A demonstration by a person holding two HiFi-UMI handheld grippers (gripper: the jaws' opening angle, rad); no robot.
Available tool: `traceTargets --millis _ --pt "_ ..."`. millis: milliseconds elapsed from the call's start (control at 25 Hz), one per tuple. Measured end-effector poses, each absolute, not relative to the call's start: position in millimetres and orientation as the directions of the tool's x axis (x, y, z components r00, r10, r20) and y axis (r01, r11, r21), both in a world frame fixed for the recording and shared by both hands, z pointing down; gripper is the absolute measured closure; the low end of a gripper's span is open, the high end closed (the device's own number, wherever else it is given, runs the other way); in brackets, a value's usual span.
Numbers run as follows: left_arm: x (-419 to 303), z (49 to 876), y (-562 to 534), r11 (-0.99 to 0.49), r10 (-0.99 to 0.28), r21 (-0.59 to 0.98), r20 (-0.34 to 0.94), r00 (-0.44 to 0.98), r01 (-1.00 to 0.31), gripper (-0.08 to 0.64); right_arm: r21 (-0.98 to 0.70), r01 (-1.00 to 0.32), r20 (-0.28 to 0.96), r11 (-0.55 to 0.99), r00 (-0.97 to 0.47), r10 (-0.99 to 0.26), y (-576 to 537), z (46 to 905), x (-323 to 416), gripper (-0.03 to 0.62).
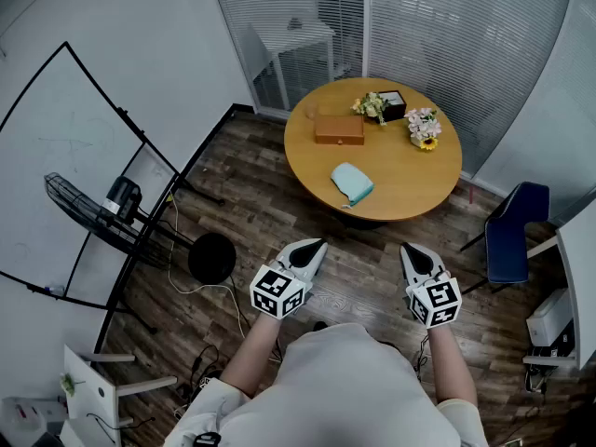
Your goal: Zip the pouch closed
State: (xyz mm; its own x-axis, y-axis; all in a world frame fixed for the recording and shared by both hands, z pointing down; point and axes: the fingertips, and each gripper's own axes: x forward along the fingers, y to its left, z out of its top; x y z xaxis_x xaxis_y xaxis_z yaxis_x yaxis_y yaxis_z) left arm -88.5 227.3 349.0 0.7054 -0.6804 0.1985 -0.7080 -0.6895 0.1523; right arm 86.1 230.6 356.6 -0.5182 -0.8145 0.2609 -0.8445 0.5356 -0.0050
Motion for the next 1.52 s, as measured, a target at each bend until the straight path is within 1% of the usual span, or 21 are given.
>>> traceTargets --millis 400,560,880,1000,1080,1120,1200,1520 --pt "-93.4 350.3 228.5 -0.697 -0.673 0.153 0.197 0.713 -0.701 0.541 -0.008 -0.850 0.251 0.527 -0.512 -0.822 230.5 353.6 77.0 0.589" --pt "-96.9 351.9 232.8 -0.704 -0.669 0.140 0.196 0.717 -0.696 0.541 -0.039 -0.852 0.247 0.522 -0.515 -0.821 233.6 356.1 72.5 0.588" --pt "-110.2 362.3 235.5 -0.715 -0.653 0.144 0.212 0.727 -0.684 0.538 -0.058 -0.852 0.282 0.520 -0.514 -0.810 239.8 371.1 57.0 0.588" --pt "-117.6 364.9 233.7 -0.714 -0.652 0.152 0.213 0.728 -0.683 0.538 -0.053 -0.858 0.287 0.511 -0.504 -0.815 241.6 375.0 50.4 0.575" --pt "-123.1 367.5 232.6 -0.715 -0.649 0.155 0.217 0.729 -0.682 0.523 -0.053 -0.861 0.287 0.506 -0.499 -0.818 243.3 377.3 44.4 0.550" --pt "-125.3 369.4 232.4 -0.716 -0.646 0.156 0.221 0.731 -0.680 0.500 -0.053 -0.862 0.287 0.504 -0.496 -0.819 244.3 378.7 41.6 0.543" --pt "-129.1 372.8 232.7 -0.720 -0.640 0.158 0.225 0.735 -0.676 0.475 -0.051 -0.865 0.288 0.499 -0.491 -0.822 245.7 381.3 36.7 0.540" --pt "-146.2 381.4 227.5 -0.730 -0.619 0.176 0.239 0.748 -0.660 0.459 -0.051 -0.873 0.304 0.486 -0.477 -0.825 238.9 390.0 19.6 0.541"
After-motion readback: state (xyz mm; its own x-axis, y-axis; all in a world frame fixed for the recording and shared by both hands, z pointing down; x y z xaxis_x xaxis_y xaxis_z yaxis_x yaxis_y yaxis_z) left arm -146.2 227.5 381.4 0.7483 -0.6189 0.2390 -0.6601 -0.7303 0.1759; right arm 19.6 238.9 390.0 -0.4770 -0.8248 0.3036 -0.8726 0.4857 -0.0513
